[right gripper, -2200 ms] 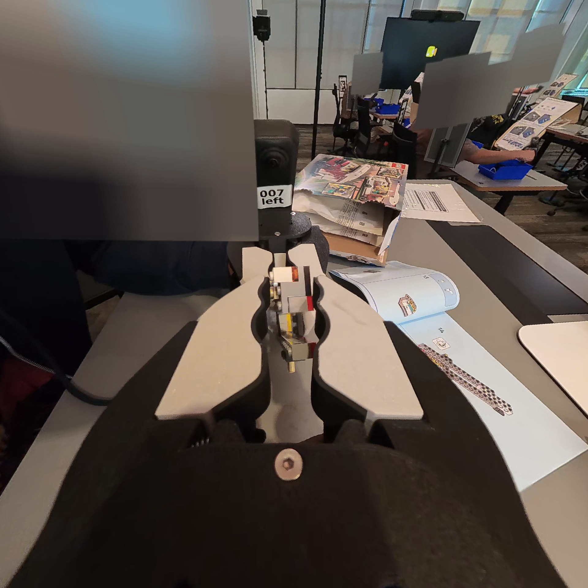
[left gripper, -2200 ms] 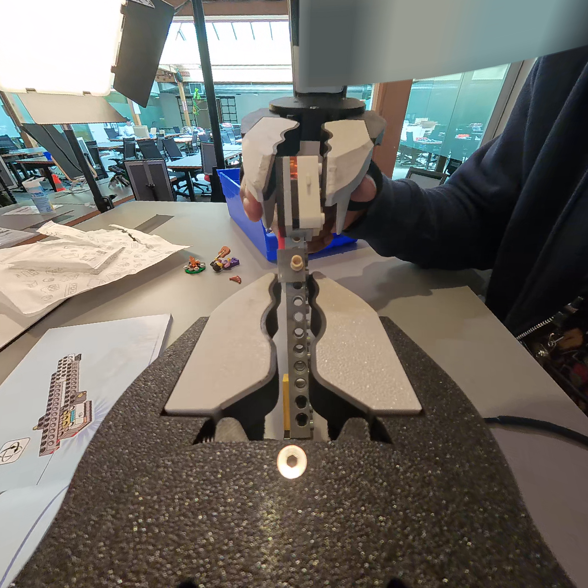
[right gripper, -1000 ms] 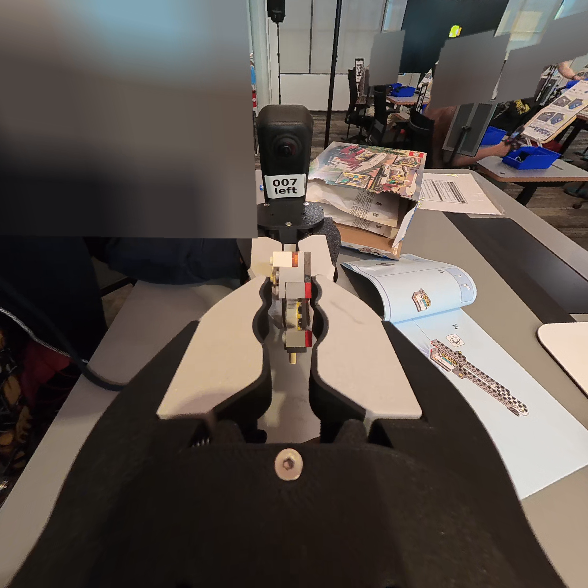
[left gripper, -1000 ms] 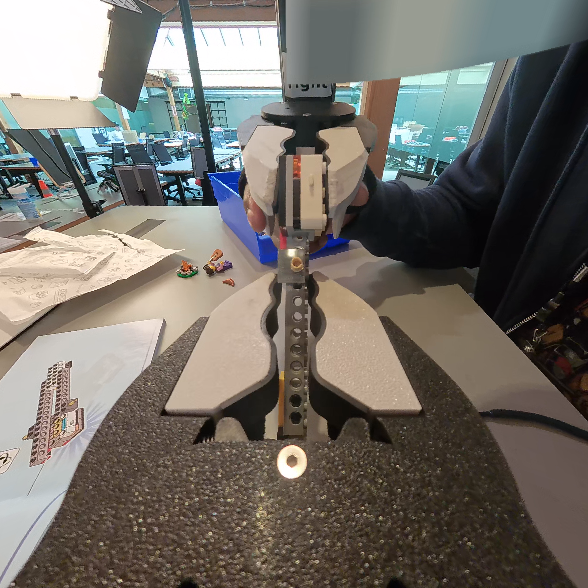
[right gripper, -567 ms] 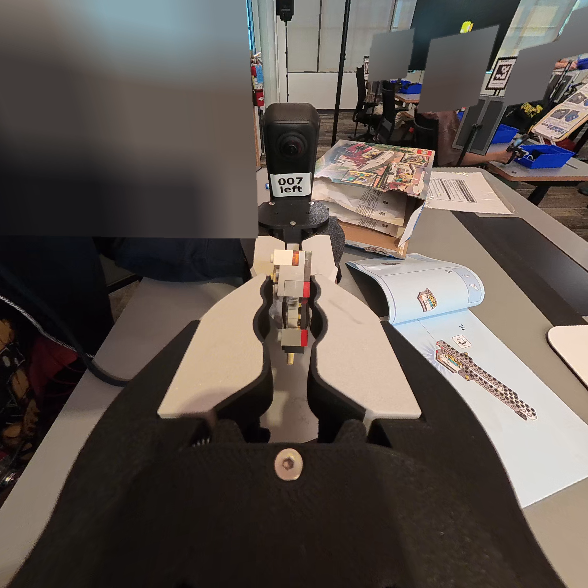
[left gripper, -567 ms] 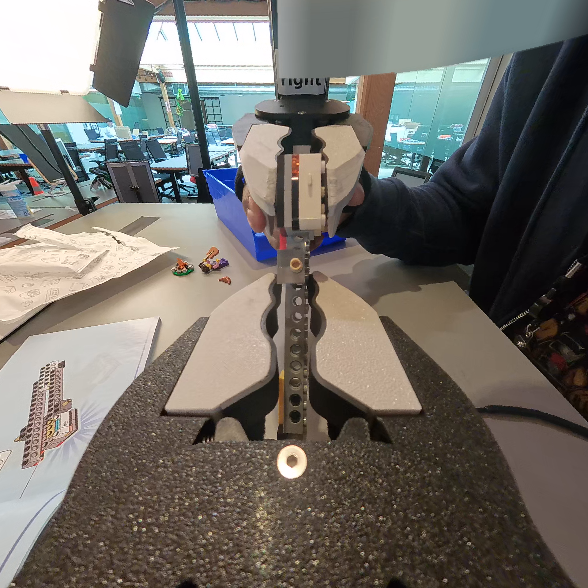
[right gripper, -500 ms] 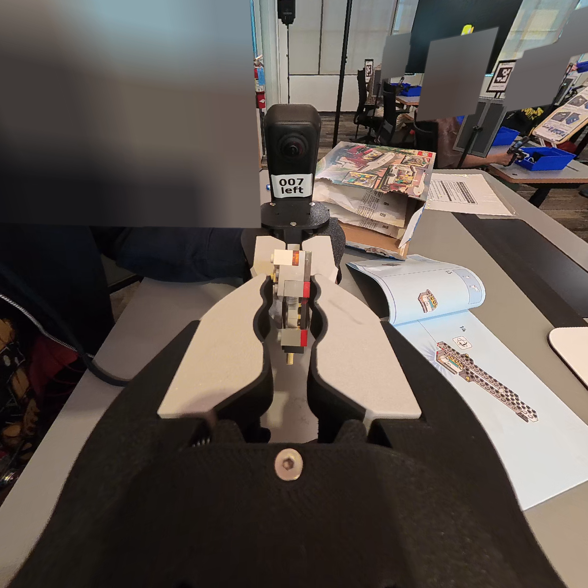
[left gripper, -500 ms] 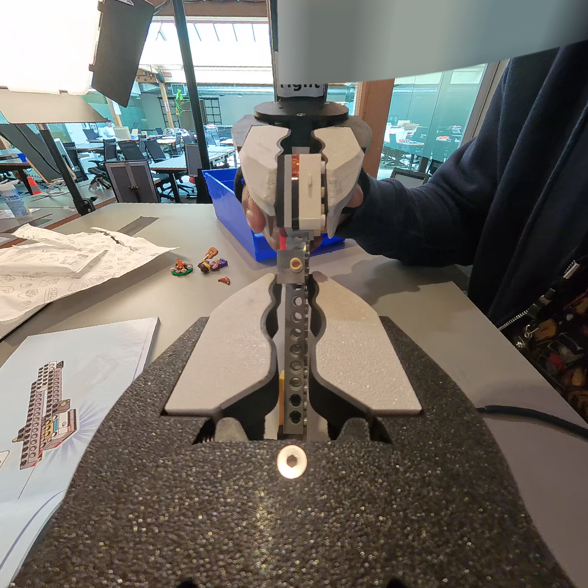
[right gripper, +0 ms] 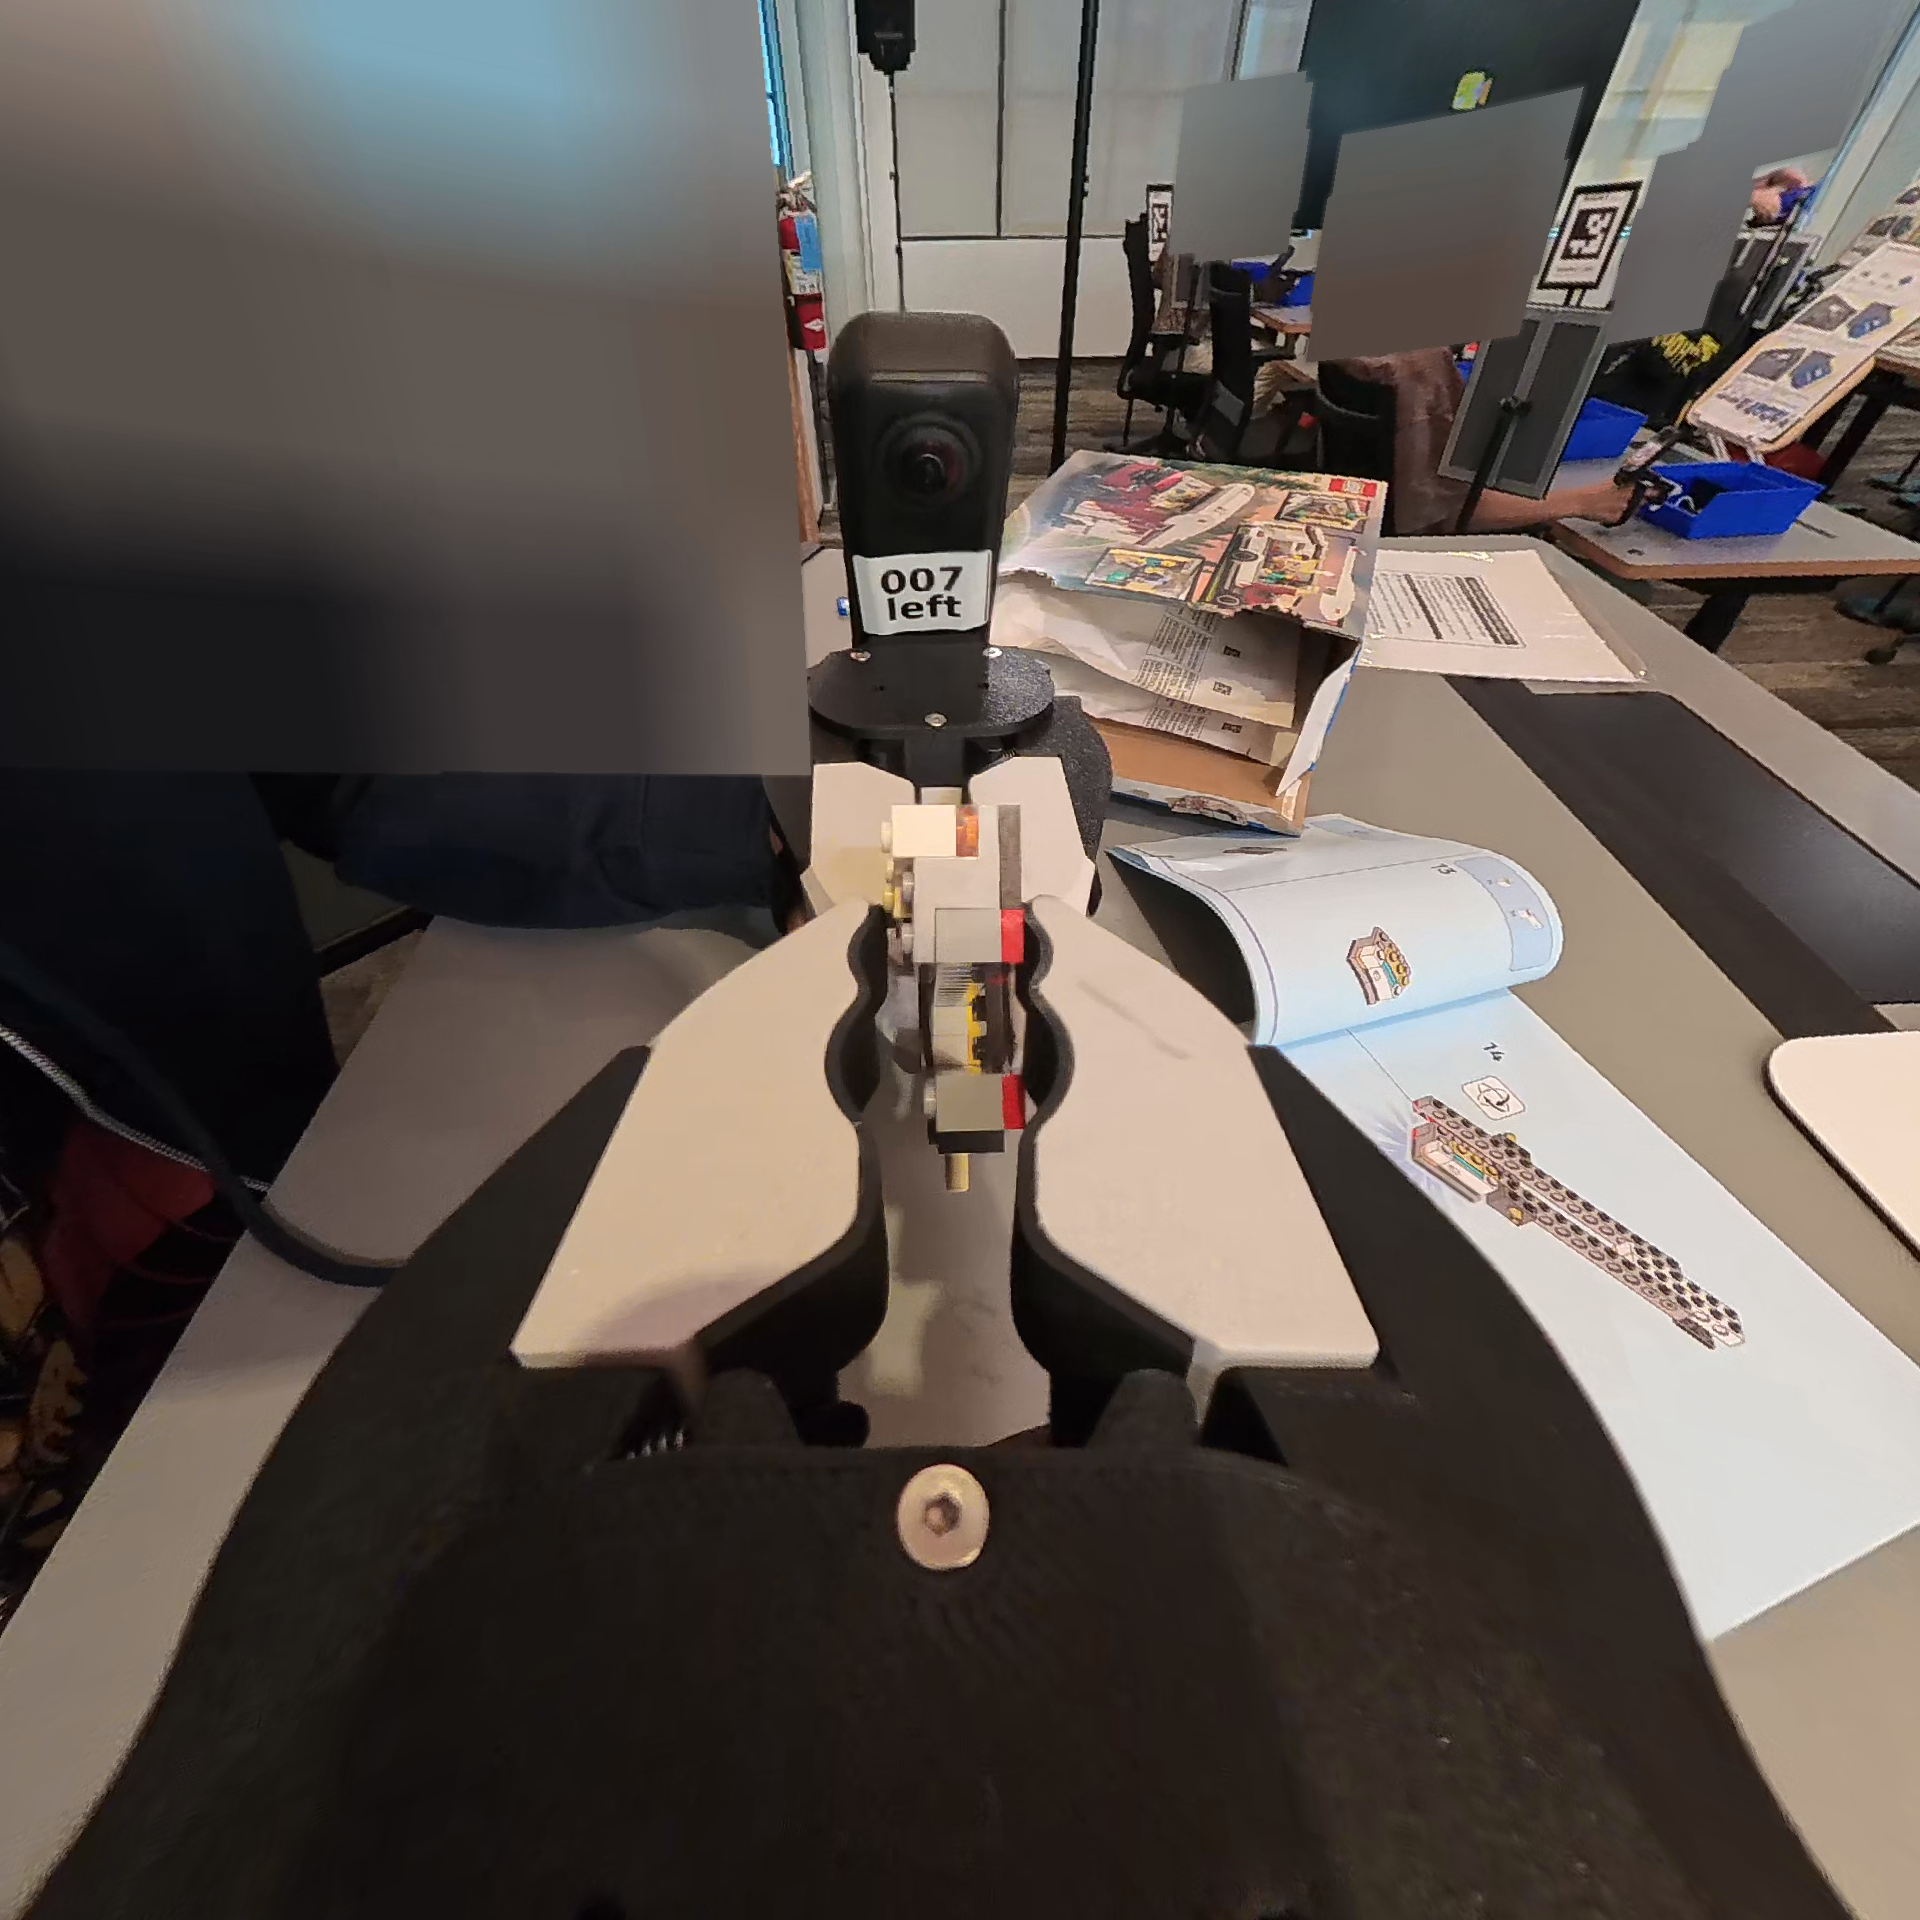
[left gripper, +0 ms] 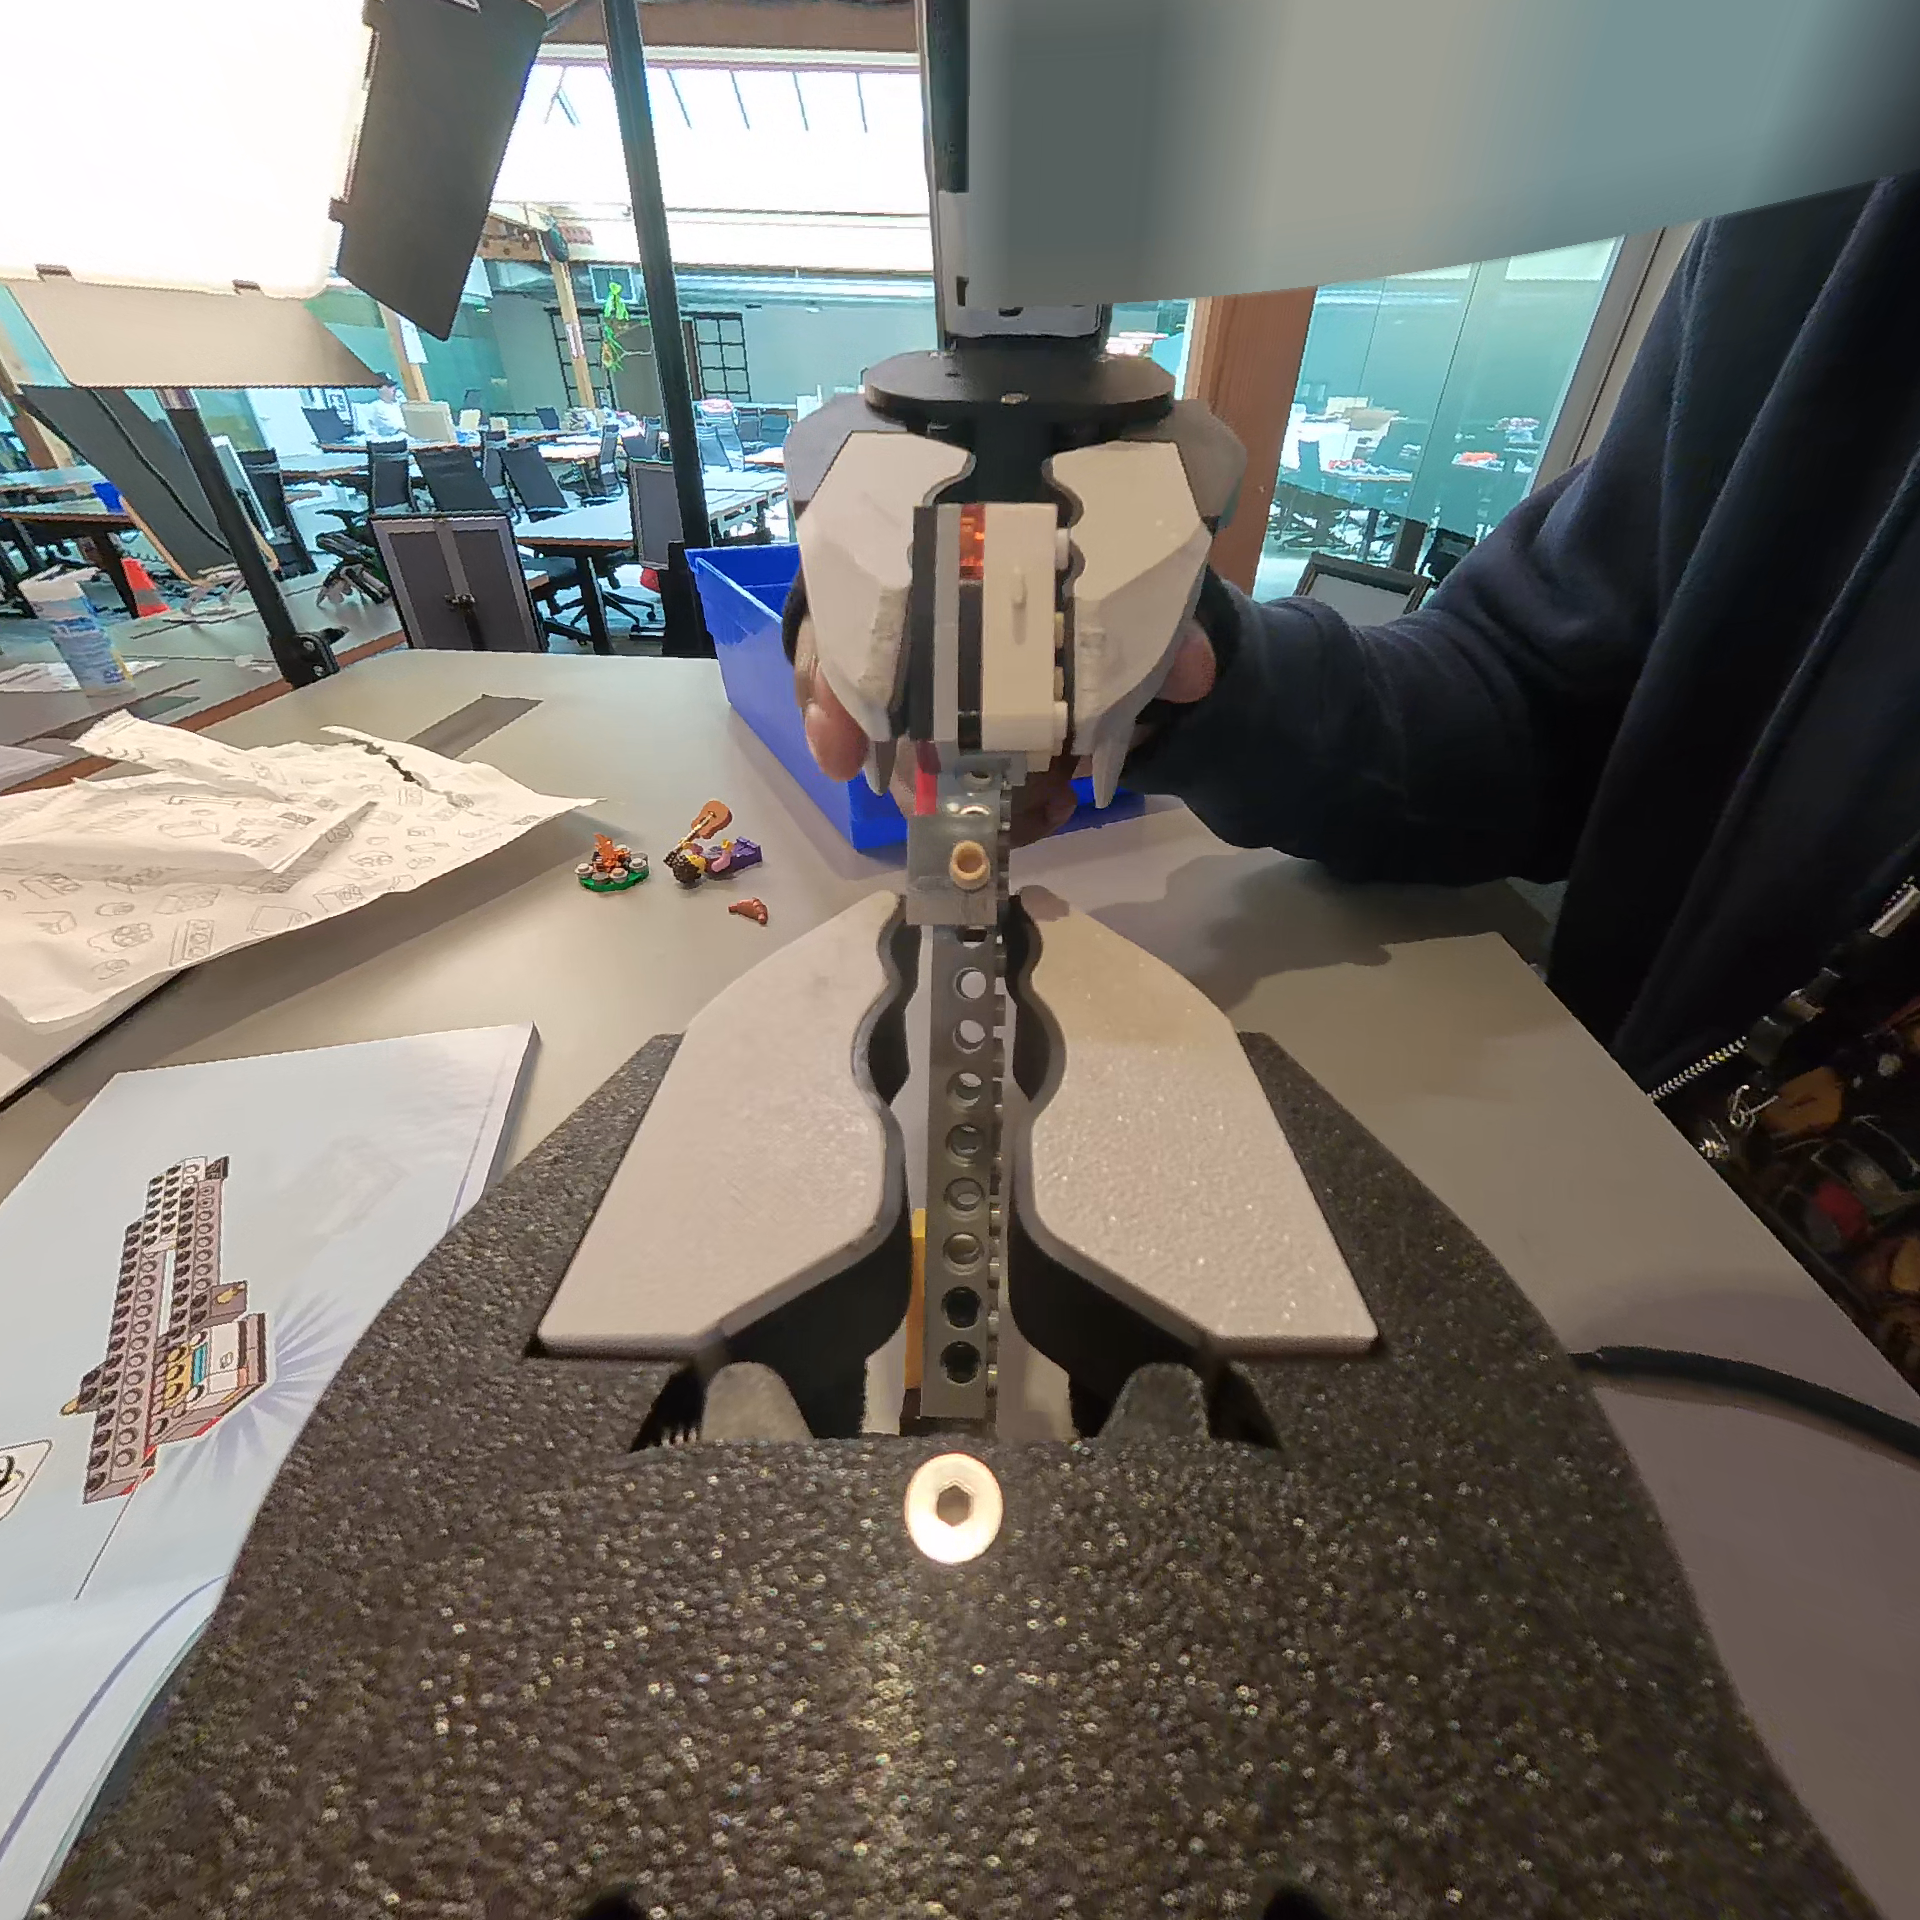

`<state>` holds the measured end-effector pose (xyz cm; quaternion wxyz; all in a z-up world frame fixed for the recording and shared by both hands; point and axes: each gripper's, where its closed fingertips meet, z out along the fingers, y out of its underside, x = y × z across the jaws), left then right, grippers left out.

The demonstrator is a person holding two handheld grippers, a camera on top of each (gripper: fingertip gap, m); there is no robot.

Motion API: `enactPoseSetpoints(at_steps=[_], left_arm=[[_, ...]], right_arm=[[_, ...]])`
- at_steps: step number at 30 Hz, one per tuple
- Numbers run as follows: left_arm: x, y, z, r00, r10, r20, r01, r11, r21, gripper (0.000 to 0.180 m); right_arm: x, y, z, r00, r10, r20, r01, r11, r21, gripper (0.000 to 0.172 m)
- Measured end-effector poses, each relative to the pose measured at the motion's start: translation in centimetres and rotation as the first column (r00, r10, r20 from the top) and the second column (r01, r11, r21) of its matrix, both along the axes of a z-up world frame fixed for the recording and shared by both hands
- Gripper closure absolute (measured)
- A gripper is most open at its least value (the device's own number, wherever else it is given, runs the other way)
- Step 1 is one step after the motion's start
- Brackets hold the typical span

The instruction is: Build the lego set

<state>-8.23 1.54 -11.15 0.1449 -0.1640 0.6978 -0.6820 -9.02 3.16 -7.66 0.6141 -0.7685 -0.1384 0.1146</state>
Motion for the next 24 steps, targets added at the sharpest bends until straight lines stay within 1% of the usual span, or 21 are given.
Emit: enactPoseSetpoints(at_steps=[10,14,15,17,18,19,21,24], left_arm=[[-0.1,-0.1,-0.1,1.000,-0.008,-0.007,0.008,1.000,0.007,0.165],[0.3,0.1,-0.5,1.000,0.028,0.001,-0.028,0.998,0.058,0.165],[0.6,0.3,-0.7,0.999,0.051,0.000,-0.051,0.995,0.081,0.165],[1.3,0.7,-1.2,0.993,0.115,0.004,-0.114,0.981,0.159,0.165],[1.8,1.0,-1.6,0.987,0.158,0.002,-0.155,0.967,0.203,0.165],[2.3,1.4,-2.1,0.979,0.202,-0.026,-0.190,0.951,0.244,0.165],[2.5,1.6,-2.8,0.968,0.231,-0.094,-0.197,0.939,0.282,0.165],[2.5,1.7,-3.0,0.950,0.241,-0.199,-0.189,0.950,0.250,0.165]], right_arm=[[-0.1,-0.1,-0.2,1.000,0.025,0.001,-0.025,1.000,0.010,0.150],[0.5,-0.2,-0.6,1.000,0.001,-0.002,-0.001,1.000,-0.012,0.149],[1.0,-0.2,-0.8,0.999,-0.032,0.023,0.032,0.999,-0.022,0.146],[2.0,-0.3,-1.9,0.989,-0.083,0.119,0.092,0.993,-0.072,0.128],[2.5,-0.3,-2.4,0.979,-0.109,0.174,0.127,0.988,-0.093,0.124],[3.0,-0.2,-2.8,0.968,-0.129,0.215,0.155,0.982,-0.107,0.123],[3.3,0.3,-3.3,0.961,-0.144,0.235,0.177,0.976,-0.126,0.125],[3.8,1.0,-3.8,0.965,-0.152,0.216,0.190,0.967,-0.168,0.129]])
